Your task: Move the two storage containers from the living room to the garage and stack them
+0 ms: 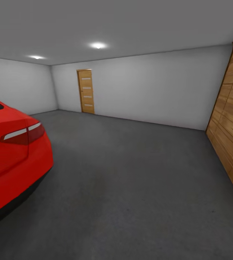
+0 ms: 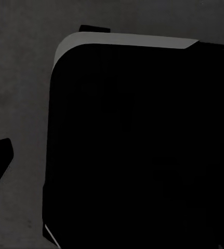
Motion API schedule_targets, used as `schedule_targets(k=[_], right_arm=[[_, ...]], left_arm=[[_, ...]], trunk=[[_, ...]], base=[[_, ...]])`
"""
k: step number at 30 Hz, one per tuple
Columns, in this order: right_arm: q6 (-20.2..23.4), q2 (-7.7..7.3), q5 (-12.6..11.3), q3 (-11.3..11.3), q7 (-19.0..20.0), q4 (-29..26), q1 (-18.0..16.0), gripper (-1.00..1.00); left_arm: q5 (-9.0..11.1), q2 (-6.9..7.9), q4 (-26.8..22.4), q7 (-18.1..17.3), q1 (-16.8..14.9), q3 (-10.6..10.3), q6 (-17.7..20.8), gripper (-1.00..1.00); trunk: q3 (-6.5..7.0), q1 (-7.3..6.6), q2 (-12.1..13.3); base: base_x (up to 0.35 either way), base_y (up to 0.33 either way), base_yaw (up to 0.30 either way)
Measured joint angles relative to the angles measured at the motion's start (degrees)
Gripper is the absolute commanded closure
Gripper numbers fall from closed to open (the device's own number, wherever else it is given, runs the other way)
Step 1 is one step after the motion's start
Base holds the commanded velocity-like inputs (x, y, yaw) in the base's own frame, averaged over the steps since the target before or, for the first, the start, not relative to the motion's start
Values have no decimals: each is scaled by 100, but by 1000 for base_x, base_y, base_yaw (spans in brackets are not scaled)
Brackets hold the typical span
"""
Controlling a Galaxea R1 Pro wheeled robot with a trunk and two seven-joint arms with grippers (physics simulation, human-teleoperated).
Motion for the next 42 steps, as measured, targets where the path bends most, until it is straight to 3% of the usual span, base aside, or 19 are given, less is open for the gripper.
schedule_targets(k=[42], right_arm=[[15, 44, -7, -10, 0, 0, 0, -100]], left_arm=[[12, 1, -2, 36, 0, 0, -3, -100]], trunk=[[0, 0, 0]], base=[[321, 0, 0]])
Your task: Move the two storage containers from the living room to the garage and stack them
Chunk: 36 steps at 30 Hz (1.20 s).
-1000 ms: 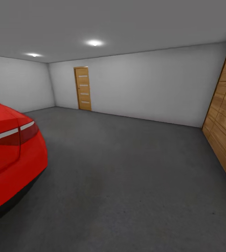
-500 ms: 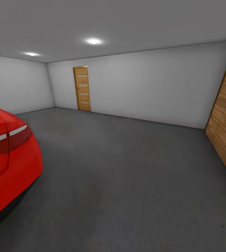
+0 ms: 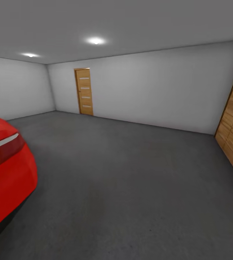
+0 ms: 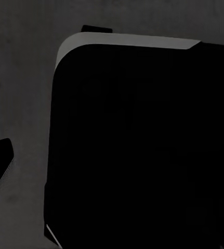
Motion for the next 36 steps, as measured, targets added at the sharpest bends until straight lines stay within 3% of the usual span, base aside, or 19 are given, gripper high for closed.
schedule_targets(k=[36], right_arm=[[3, 3, -14, -3, 0, 0, 0, -100]], left_arm=[[11, 8, 4, 12, 1, 3, -50, -100]], trunk=[[0, 0, 0]], base=[[321, 0, 0]])
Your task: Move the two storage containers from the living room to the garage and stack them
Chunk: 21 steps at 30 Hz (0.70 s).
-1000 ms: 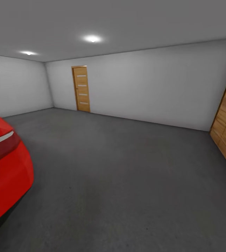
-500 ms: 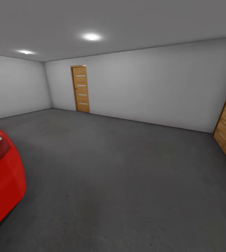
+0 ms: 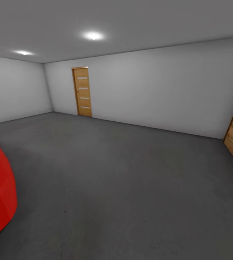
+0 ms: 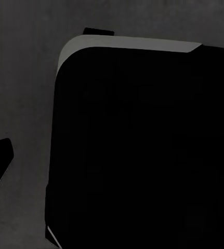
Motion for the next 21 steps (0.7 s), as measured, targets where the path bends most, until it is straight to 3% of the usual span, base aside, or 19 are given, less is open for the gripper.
schedule_targets(k=[21], right_arm=[[0, 0, 1, 0, 1, 0, 0, -100]], left_arm=[[0, 0, -3, 0, -1, 4, 0, -100]], trunk=[[0, 0, 0]], base=[[321, 0, 0]])
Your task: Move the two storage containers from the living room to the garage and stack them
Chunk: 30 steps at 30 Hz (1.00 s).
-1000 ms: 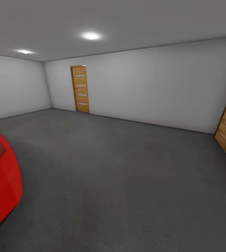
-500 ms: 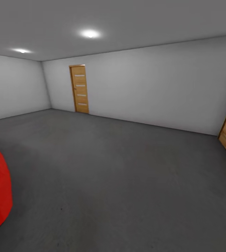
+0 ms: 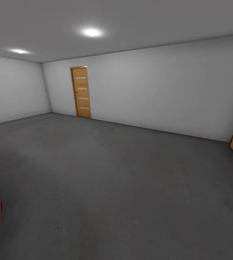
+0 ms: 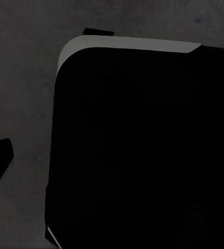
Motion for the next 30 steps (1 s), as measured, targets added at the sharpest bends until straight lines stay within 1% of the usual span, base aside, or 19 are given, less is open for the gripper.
schedule_targets(k=[30], right_arm=[[0, 0, 5, 0, 0, 0, 0, -100]], left_arm=[[0, 8, -6, 0, 0, -6, 0, -100]], trunk=[[0, 0, 0]], base=[[321, 0, 0]])
